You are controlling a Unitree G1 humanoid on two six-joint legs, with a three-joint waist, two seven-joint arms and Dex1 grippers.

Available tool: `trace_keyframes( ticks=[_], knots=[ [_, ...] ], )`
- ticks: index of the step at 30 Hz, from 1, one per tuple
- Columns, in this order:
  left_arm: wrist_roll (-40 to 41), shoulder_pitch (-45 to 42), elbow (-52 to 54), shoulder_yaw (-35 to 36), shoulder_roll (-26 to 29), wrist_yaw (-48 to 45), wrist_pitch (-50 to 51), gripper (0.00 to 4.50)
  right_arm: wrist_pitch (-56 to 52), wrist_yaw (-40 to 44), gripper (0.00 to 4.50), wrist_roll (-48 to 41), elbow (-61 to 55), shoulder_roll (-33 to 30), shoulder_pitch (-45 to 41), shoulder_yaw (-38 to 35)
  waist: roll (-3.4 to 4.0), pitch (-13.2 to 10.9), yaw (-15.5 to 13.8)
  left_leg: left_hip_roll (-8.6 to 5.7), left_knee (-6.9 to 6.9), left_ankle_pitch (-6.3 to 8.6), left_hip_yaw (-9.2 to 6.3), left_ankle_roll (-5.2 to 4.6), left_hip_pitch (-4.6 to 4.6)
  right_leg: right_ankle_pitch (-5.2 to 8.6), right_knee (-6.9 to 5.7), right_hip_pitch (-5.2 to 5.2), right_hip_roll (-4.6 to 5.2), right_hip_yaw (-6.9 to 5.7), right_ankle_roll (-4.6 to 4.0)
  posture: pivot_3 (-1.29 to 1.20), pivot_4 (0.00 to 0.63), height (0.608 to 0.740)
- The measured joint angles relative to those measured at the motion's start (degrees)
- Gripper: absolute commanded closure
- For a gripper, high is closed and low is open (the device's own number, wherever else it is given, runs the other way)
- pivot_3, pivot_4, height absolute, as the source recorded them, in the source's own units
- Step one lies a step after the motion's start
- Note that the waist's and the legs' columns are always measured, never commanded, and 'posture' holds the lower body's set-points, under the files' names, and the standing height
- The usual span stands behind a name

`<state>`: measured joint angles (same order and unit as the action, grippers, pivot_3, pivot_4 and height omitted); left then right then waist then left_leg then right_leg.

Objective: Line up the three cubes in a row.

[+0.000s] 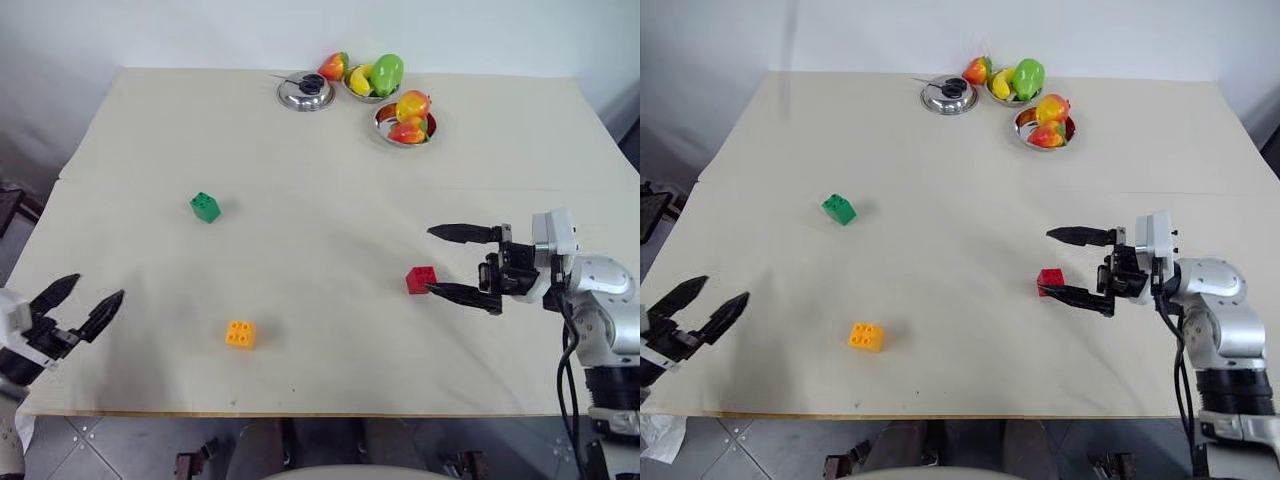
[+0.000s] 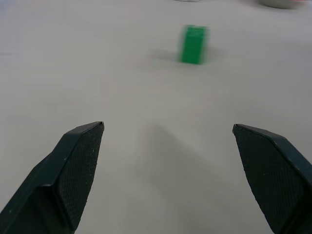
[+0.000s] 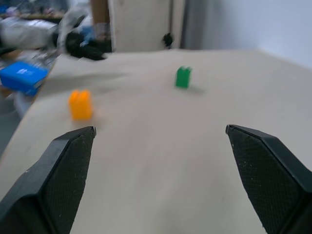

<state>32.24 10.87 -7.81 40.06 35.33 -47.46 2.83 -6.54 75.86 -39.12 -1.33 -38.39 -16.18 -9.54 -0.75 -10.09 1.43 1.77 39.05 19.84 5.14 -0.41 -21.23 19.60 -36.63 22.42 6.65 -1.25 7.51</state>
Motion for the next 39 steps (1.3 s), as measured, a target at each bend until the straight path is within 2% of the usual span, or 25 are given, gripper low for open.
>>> trace_keyframes(
  ticks=[5,11,14,18,22,26,30,36,37,39],
  knots=[
    [0.0,0.2,3.1,-1.7,-3.2,2.6,-0.2,0.00,0.2,-4.2,0.03,-0.3,-3.7,1.3,4.4,-2.2,-0.06,0.0,-0.5,-0.05,0.00,0.14,-0.01,-0.08,-0.02,-0.01,0.12,-0.05,0.04,-0.06,-0.01,0.00,0.150,0.740],
    [-1.4,-11.7,4.0,-10.1,-2.6,3.9,2.0,0.00,3.3,-4.1,0.03,0.7,-5.2,1.6,8.2,-3.4,-0.07,0.0,-1.1,-0.05,0.02,0.12,0.10,-0.09,0.01,-0.02,0.07,-0.05,-0.10,-0.05,0.01,0.00,0.150,0.740],
    [-4.8,-21.8,-3.3,-15.3,-1.0,3.8,2.2,0.00,4.1,-4.0,0.03,1.8,-5.2,1.3,9.4,-4.0,-0.07,0.0,-1.3,-0.09,0.04,0.10,0.16,-0.11,0.02,-0.03,0.01,-0.02,-0.22,-0.08,0.03,0.00,0.150,0.740],
    [-12.0,-37.0,-19.1,-21.6,0.0,5.9,1.3,0.00,4.2,-4.7,0.03,2.7,-5.5,1.0,10.5,-4.4,-0.08,0.0,-1.4,-0.16,0.08,0.07,0.29,-0.20,0.00,-0.08,-0.25,0.01,-0.35,-0.17,0.13,0.00,0.150,0.740],
    [-16.2,-46.9,-33.1,-25.7,-0.8,4.8,-1.7,0.00,4.0,-6.1,0.03,2.7,-7.4,1.0,12.3,-4.8,-0.13,0.0,-1.1,-0.13,0.09,0.14,0.55,-0.27,-0.05,-0.10,-0.23,0.13,-0.25,-0.66,0.17,0.00,0.150,0.740],
    [-18.8,-52.4,-42.0,-28.9,-1.4,1.3,-5.2,0.00,3.7,-7.3,0.03,2.6,-10.0,1.0,13.3,-4.7,-0.15,0.0,-1.2,-0.13,0.10,0.16,0.59,-0.29,-0.05,-0.10,-0.22,0.14,-0.04,-1.44,0.17,0.00,0.150,0.740],
    [-20.5,-55.0,-47.8,-30.0,-1.7,0.5,-7.8,0.86,3.8,-8.0,0.00,2.6,-10.7,1.0,15.2,-4.8,-0.20,0.0,-1.4,-0.12,0.16,0.16,0.53,-0.29,-0.07,-0.11,-0.23,0.11,-0.03,-1.55,0.16,0.00,0.150,0.740],
    [-22.6,-56.0,-50.6,-30.9,-3.1,1.0,-11.4,2.87,8.3,-6.3,0.00,3.0,-9.5,0.8,18.3,-9.0,-0.22,0.0,-1.6,-0.15,0.19,0.16,0.48,-0.29,-0.07,-0.11,-0.23,0.06,-0.02,-1.59,0.18,0.00,0.150,0.740],
    [-22.7,-56.0,-50.6,-31.1,-3.5,0.5,-12.3,3.04,10.5,-5.3,0.00,3.2,-8.7,0.8,19.6,-10.3,-0.24,0.0,-1.8,-0.14,0.19,0.16,0.46,-0.29,-0.07,-0.11,-0.21,0.03,-0.02,-1.62,0.18,0.00,0.150,0.740],
    [-22.6,-56.0,-50.5,-31.1,-4.3,-0.8,-12.9,3.03,11.9,-4.7,0.00,3.4,-7.0,0.8,21.1,-12.1,-0.25,-0.1,-2.0,-0.15,0.20,0.16,0.49,-0.29,-0.07,-0.13,-0.20,0.02,-0.01,-1.62,0.20,0.00,0.150,0.740]
  ],
)
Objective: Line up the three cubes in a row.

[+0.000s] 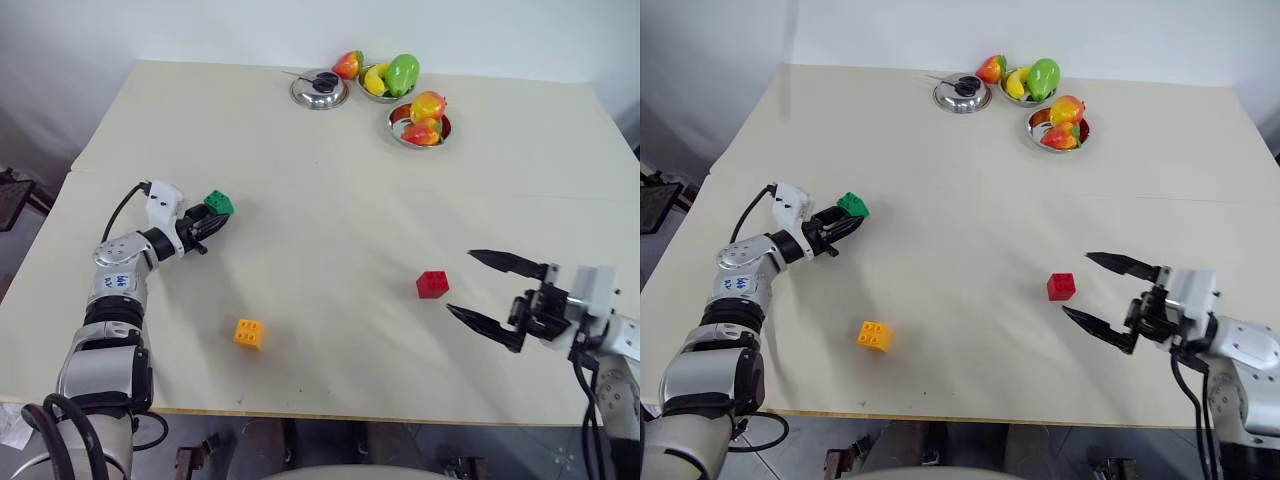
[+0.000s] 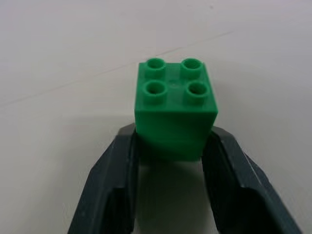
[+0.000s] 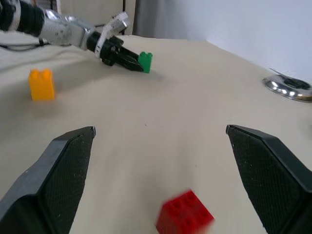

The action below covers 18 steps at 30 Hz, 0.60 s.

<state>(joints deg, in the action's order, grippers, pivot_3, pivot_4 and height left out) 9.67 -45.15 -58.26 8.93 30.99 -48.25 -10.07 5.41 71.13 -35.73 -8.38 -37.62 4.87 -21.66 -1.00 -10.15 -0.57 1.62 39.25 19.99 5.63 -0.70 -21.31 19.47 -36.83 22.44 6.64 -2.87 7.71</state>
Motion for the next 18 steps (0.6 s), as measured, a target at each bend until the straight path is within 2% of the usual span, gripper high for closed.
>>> trace_keyframes(
  ticks=[2,7,11,14,18],
  knots=[
    [0.7,0.0,3.8,-1.2,-2.3,-4.6,0.5,3.03,0.1,-0.2,0.00,0.4,0.4,-0.4,1.9,-1.4,-0.01,0.0,-0.4,0.00,0.04,0.00,0.00,0.00,-0.01,-0.01,-0.01,0.00,0.00,-0.01,0.00,0.00,0.150,0.740],
    [5.2,-0.1,21.3,-7.3,-7.6,-17.7,6.1,3.03,0.5,-0.4,0.00,0.5,1.9,-2.3,5.0,-5.5,-0.01,0.0,-0.8,0.01,0.29,0.02,-0.06,-0.02,-0.15,-0.04,-0.03,-0.05,-0.04,-0.06,0.03,0.00,0.150,0.740],
    [5.7,0.2,32.9,-16.3,-8.6,-28.0,10.3,3.03,0.8,-0.3,0.00,0.5,4.5,-2.4,6.3,-8.0,0.10,0.0,-0.6,-0.09,0.32,0.01,-0.02,-0.02,-0.07,-0.04,-0.03,-0.07,-0.12,0.02,0.04,0.00,0.150,0.740],
    [3.6,0.2,32.1,-21.2,-10.7,-30.4,10.4,3.03,0.8,-0.2,0.00,0.5,4.5,-2.8,6.2,-8.2,0.14,0.0,-0.6,-0.05,0.43,-0.01,-0.03,0.02,-0.01,-0.04,0.10,-0.09,-0.19,0.05,0.04,0.00,0.150,0.740],
    [-0.6,-1.5,25.1,-25.0,-13.0,-30.7,8.5,3.03,0.4,-0.1,0.00,0.3,4.1,-3.1,7.0,-8.4,0.13,0.0,-0.8,0.00,0.62,-0.02,-0.09,0.02,-0.01,-0.04,-0.02,-0.12,-0.18,0.05,0.03,0.00,0.150,0.740]
  ],
)
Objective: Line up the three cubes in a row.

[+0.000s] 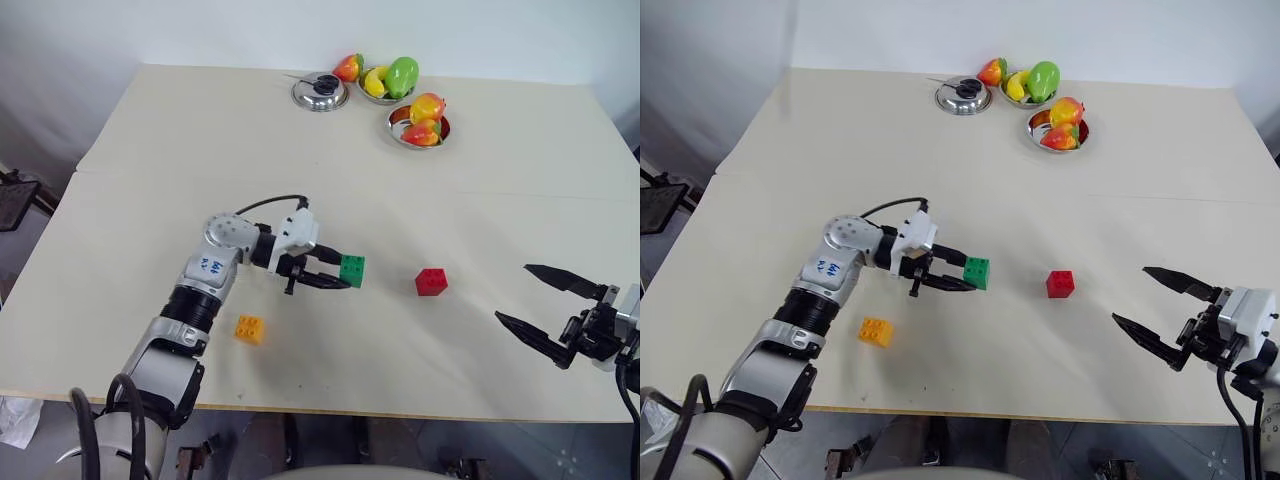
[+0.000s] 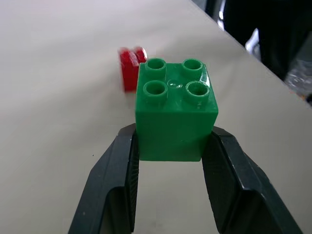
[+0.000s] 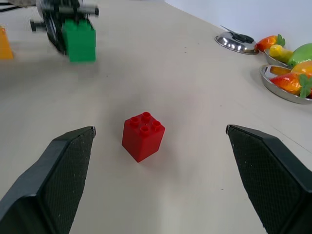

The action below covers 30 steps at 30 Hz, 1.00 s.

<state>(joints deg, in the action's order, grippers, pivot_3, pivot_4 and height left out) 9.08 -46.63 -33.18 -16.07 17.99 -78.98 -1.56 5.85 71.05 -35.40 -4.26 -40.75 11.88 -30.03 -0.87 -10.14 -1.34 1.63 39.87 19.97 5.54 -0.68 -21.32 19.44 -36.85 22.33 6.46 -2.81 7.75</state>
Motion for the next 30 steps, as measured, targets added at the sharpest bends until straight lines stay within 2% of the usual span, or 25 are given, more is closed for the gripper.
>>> trace_keyframes(
  ticks=[9,20,26,29,30],
  knots=[
    [-6.7,-5.4,-14.3,-2.2,-5.8,5.6,-5.8,3.03,-1.1,-1.8,0.00,-0.5,-4.2,0.1,2.8,-0.6,-0.01,0.0,-0.2,0.00,0.09,0.10,-0.06,-0.19,-0.10,-0.05,0.04,-0.01,0.18,0.01,0.09,0.00,0.150,0.740],
    [-7.4,-6.2,-16.8,-2.0,-8.1,5.3,-7.3,3.03,-1.1,-3.1,0.00,-0.7,-5.6,0.5,4.4,-0.6,-0.01,0.0,-0.1,0.01,0.10,0.10,-0.06,-0.19,-0.11,-0.06,0.04,0.00,0.17,0.00,0.09,0.00,0.150,0.740],
    [-8.0,-6.2,-16.8,-1.1,-8.4,8.6,-6.4,1.09,-1.0,-3.0,0.00,-0.8,-5.5,0.5,4.1,-0.6,-0.01,0.0,-0.1,0.02,0.10,0.10,-0.07,-0.19,-0.11,-0.06,0.04,0.00,0.17,0.00,0.09,0.00,0.150,0.740],
    [-6.6,-5.6,-14.6,0.4,-8.3,7.3,-6.2,0.09,-0.9,-2.6,0.00,-0.7,-4.9,0.5,3.1,-0.4,-0.01,0.0,0.0,0.03,0.10,0.10,-0.06,-0.19,-0.11,-0.06,0.04,0.01,0.17,0.00,0.09,0.00,0.150,0.740],
    [-6.0,-5.5,-13.9,0.6,-8.2,6.5,-6.0,0.04,-0.9,-2.5,0.00,-0.7,-4.7,0.5,2.9,-0.4,-0.01,0.0,0.0,0.03,0.10,0.10,-0.06,-0.19,-0.11,-0.06,0.03,0.00,0.17,0.00,0.09,0.00,0.150,0.740]
  ],
)
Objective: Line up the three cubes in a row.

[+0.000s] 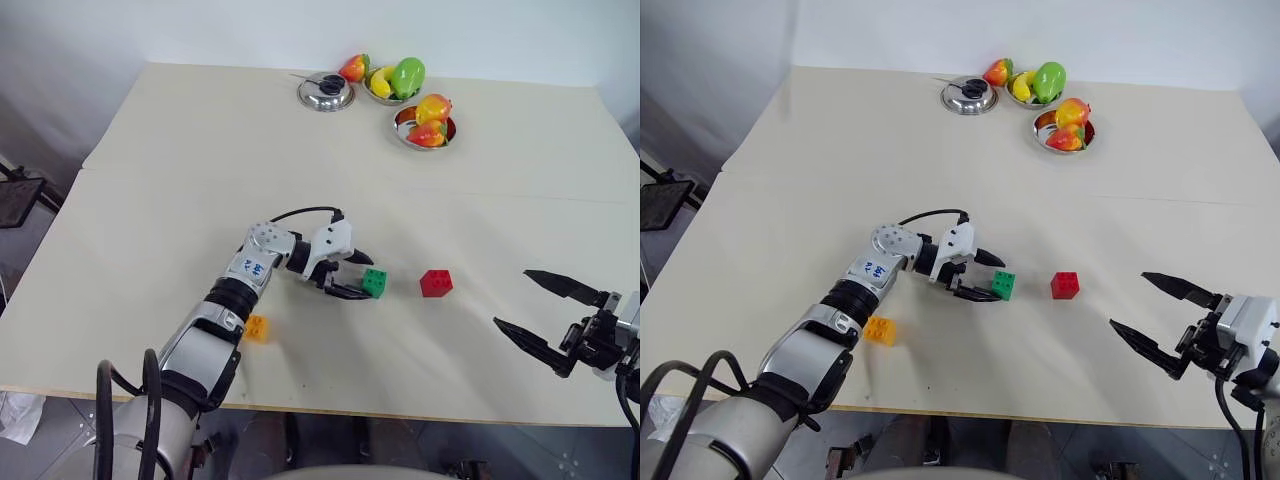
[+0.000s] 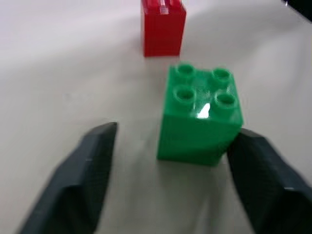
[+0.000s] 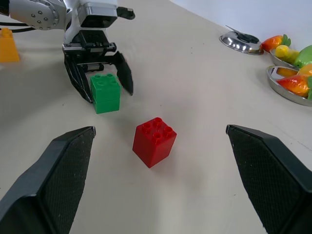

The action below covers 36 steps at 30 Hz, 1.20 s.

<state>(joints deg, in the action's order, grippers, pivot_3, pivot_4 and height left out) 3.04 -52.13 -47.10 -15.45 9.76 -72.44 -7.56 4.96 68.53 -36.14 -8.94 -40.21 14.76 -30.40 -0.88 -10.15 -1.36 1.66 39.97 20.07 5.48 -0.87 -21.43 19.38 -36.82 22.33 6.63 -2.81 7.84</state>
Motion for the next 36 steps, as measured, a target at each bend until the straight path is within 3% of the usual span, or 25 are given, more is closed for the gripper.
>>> trace_keyframes(
  ticks=[2,8,12,16,19,25,30,36],
  knots=[
    [2.1,0.8,2.7,1.0,1.3,-3.6,0.6,0.04,0.0,0.6,0.00,0.0,0.4,0.0,-1.1,0.6,0.00,0.0,0.0,0.01,0.00,0.00,0.00,0.01,0.00,0.00,0.00,0.00,-0.02,0.00,0.00,0.00,0.150,0.740],
    [10.6,1.0,6.4,9.4,13.0,-13.5,2.2,0.04,-1.7,4.3,0.00,-0.6,3.4,-0.7,-5.3,3.4,0.04,0.0,1.0,0.08,0.00,-0.03,0.01,0.05,0.01,0.00,-0.05,0.02,-0.05,0.00,-0.01,0.00,0.150,0.740],
    [13.7,2.9,8.5,14.7,20.6,-13.5,2.5,0.04,-5.2,6.4,0.00,-1.8,3.6,-2.1,-9.3,6.0,0.05,0.0,1.5,0.06,0.00,-0.02,-0.07,0.03,0.00,-0.01,-0.08,-0.01,0.01,-0.01,-0.02,0.00,0.150,0.740],
    [16.9,13.5,15.1,20.8,29.3,-13.4,4.7,0.04,-6.1,8.7,0.00,-1.9,3.2,-2.2,-12.3,10.0,0.10,0.0,2.1,0.12,-0.13,-0.01,-0.11,0.04,0.00,0.00,-0.17,0.01,0.00,-0.05,-0.02,0.00,0.150,0.740],
    [19.8,30.7,24.9,27.8,34.6,-12.2,7.2,0.04,-6.0,11.7,0.00,-1.5,2.0,-2.2,-14.9,14.0,0.13,0.0,3.0,0.10,-0.15,0.06,-0.13,-0.03,-0.01,-0.01,-0.10,-0.01,0.20,-0.04,-0.03,0.00,0.150,0.740],
    [23.1,56.1,39.3,41.4,36.2,-5.9,9.6,0.04,-4.1,17.4,0.00,-1.4,0.0,-1.5,-15.9,20.1,0.16,-0.1,2.7,-0.04,-0.14,0.15,-0.55,-0.10,0.20,-0.02,0.46,-0.58,0.92,-0.17,-0.07,0.00,0.150,0.740],
    [24.0,71.6,47.8,47.1,32.4,-2.8,8.1,0.04,-2.2,19.1,0.00,-1.5,0.8,-0.3,-17.2,23.0,0.35,-0.1,2.9,-0.04,-0.44,0.22,-0.84,-0.01,0.28,-0.31,1.04,-0.85,0.94,-0.34,-0.44,0.00,0.150,0.740],
    [24.8,72.9,54.9,45.0,30.7,0.3,9.4,0.04,-2.3,19.3,0.00,-1.2,5.9,-2.4,-19.5,22.8,0.46,-0.1,2.2,-0.03,-0.53,0.15,-1.00,0.07,0.23,-0.31,1.15,-0.90,0.94,-0.61,-0.47,0.00,0.150,0.740]
  ],
)
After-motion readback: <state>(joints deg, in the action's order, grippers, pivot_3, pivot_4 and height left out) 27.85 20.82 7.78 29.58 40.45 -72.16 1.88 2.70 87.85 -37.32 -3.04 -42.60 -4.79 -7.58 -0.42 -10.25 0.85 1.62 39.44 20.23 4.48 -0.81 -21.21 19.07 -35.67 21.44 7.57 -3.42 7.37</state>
